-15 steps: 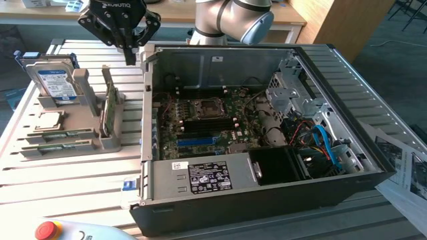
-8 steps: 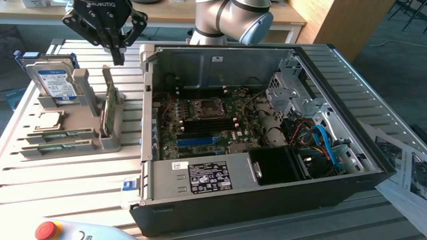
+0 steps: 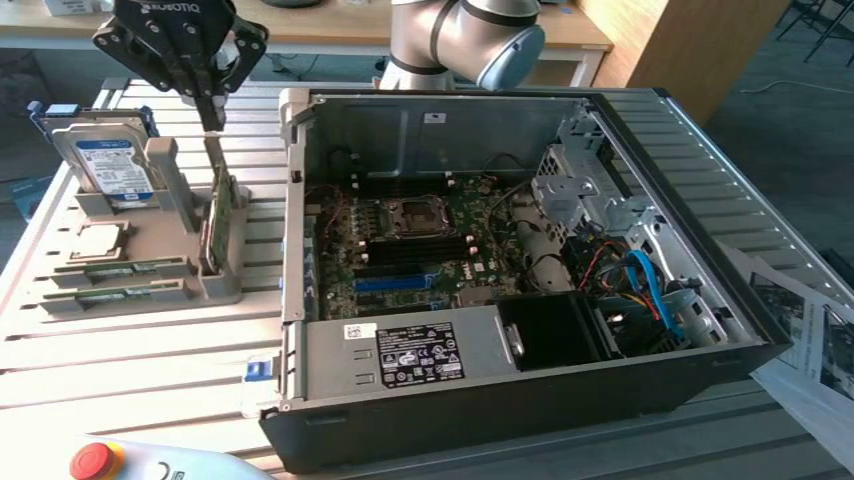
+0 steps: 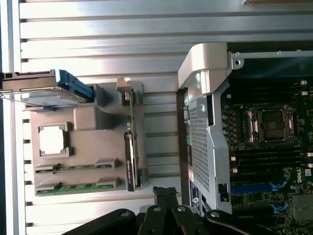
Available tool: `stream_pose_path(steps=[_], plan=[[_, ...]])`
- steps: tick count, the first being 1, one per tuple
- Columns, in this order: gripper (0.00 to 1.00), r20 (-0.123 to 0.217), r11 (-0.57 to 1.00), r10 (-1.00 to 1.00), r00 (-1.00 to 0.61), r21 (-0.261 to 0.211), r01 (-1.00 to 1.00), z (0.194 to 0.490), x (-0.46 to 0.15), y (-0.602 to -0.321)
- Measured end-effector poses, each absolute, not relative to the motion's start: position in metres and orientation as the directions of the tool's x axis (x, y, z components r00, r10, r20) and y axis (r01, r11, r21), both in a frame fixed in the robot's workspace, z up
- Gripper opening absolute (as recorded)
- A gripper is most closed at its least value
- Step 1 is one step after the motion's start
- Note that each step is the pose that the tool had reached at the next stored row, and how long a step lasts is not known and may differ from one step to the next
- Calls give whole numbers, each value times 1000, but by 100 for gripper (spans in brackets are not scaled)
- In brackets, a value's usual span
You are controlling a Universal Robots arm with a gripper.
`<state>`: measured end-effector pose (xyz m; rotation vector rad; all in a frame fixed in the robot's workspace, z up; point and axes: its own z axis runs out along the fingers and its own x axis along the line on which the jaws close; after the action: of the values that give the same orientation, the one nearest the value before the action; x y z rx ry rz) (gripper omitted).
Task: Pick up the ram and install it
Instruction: 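Reach for the ram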
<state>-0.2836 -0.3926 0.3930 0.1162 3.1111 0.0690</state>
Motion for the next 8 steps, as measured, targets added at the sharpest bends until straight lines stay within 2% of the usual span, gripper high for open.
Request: stream_pose_path(steps=[8], plan=[[11, -26, 996, 75, -997, 45, 74, 393, -307, -393]])
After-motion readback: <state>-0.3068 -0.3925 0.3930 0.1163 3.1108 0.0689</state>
